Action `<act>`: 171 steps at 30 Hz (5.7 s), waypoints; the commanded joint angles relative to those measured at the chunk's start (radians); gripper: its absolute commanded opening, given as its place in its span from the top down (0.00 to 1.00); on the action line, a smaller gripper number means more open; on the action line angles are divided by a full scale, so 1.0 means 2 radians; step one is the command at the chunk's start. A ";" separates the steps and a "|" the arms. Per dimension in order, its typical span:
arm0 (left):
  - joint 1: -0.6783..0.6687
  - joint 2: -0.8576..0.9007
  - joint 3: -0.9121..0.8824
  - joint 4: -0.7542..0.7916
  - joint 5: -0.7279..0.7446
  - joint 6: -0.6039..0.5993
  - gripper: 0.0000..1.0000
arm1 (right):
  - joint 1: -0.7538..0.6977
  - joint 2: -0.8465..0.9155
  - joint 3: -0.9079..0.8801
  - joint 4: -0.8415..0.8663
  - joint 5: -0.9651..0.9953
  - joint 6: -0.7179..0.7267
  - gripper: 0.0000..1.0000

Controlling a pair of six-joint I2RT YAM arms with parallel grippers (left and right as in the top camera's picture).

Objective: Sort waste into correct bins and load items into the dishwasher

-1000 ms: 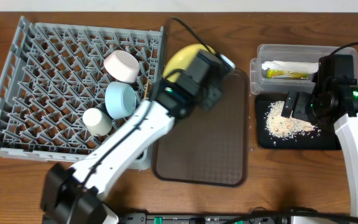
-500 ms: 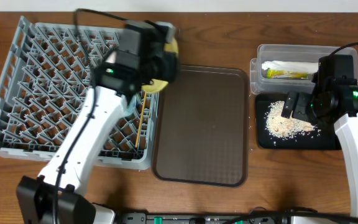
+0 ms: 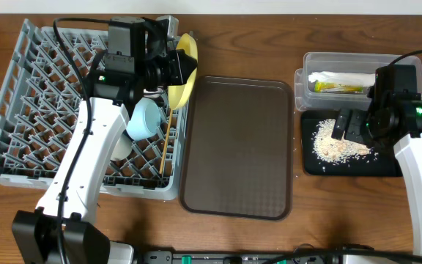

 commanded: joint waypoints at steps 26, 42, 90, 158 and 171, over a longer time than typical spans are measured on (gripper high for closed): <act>0.095 0.024 -0.006 -0.007 0.003 0.024 0.19 | -0.002 -0.002 0.007 0.013 0.004 -0.004 0.01; 0.082 -0.012 -0.006 -0.278 -0.305 0.048 0.13 | 0.012 0.011 0.007 0.197 -0.076 -0.079 0.01; 0.082 -0.495 -0.238 -0.261 -0.301 0.061 0.12 | 0.021 -0.386 -0.190 0.012 -0.057 -0.094 0.01; 0.082 -0.495 -0.238 -0.261 -0.301 0.061 0.11 | 0.021 -0.686 -0.645 0.570 -0.064 -0.148 0.01; 0.082 -0.495 -0.238 -0.261 -0.301 0.061 0.11 | 0.021 -0.686 -0.645 0.570 -0.064 -0.148 0.01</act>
